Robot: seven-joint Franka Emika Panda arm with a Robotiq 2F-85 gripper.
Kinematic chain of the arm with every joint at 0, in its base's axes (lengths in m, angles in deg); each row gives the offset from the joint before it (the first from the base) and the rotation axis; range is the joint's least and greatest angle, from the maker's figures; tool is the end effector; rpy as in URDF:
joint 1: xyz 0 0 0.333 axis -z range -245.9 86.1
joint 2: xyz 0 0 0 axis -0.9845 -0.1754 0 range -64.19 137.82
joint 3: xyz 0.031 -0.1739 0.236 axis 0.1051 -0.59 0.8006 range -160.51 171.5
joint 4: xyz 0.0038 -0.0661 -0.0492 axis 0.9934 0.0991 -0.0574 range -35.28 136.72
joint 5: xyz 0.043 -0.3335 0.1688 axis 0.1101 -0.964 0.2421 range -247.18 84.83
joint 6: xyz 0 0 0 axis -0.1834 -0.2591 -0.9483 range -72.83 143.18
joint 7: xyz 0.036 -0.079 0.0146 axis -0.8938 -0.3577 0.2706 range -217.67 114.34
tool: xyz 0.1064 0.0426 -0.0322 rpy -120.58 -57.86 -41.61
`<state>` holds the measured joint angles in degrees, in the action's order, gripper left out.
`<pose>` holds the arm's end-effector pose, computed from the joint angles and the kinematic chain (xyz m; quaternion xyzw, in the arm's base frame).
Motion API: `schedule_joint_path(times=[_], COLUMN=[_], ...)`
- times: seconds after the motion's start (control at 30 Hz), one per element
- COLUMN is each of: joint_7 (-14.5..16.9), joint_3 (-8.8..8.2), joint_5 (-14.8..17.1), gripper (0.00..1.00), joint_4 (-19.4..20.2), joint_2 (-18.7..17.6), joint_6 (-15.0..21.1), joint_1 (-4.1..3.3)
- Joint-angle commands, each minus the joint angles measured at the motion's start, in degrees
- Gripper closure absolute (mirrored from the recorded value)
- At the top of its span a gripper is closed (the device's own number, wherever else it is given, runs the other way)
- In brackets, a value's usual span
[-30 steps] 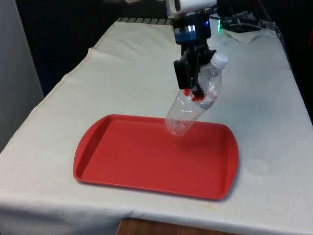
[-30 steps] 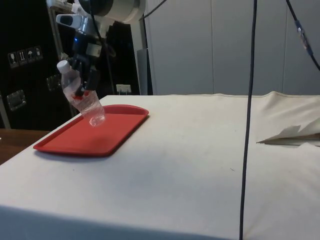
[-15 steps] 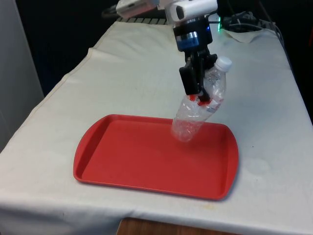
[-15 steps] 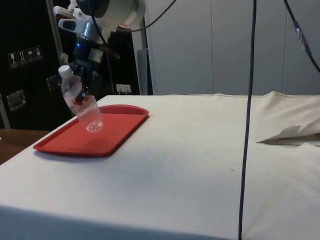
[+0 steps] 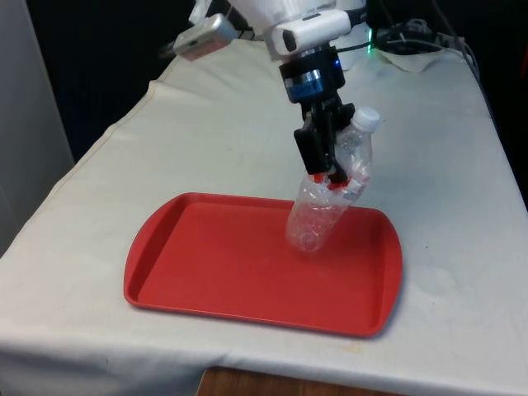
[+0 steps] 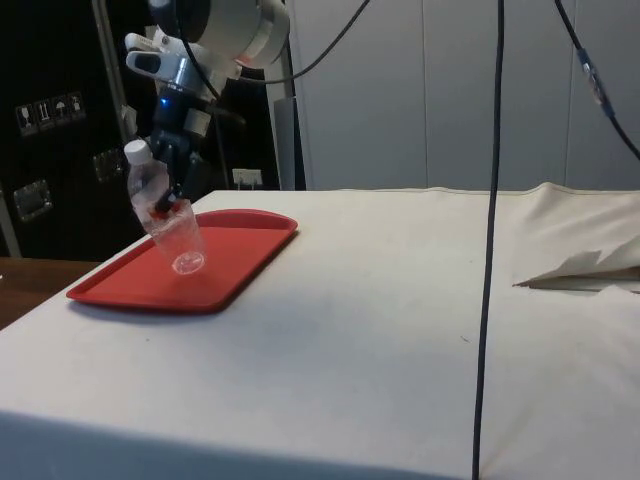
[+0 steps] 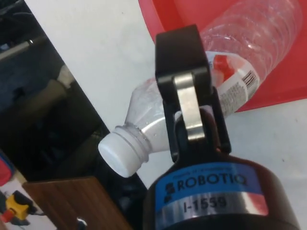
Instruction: Place the bottle upright on the tray.
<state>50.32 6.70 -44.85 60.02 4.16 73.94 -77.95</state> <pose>0.6697 -0.0135 0.2573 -0.7806 -0.5775 -0.2350 0.0427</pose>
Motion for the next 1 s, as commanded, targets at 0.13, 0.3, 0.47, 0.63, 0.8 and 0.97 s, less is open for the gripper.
schedule_joint_path(times=[0.13, 0.3, 0.47, 0.63, 0.8, 0.97], joint_7=[4.30, 6.82, 7.05, 7.28, 7.85, 9.80], joint_3=[-0.46, -1.15, -2.12, -2.12, -2.18, -3.67], joint_5=[3.50, 5.50, 6.25, 6.47, 7.10, 9.91], gripper=[1.00, 1.00, 1.00, 1.00, 1.00, 1.00], joint_4=[-2.29, -3.50, -3.61, -3.72, -4.18, -5.39], joint_2=[-1.83, -2.81, -2.81, -2.81, -2.98, -3.55], joint_6=[-2.12, -3.67, -4.76, -5.04, -5.90, -8.65], joint_1=[0.74, 0.86, 0.34, 0.40, 1.03, 1.32])
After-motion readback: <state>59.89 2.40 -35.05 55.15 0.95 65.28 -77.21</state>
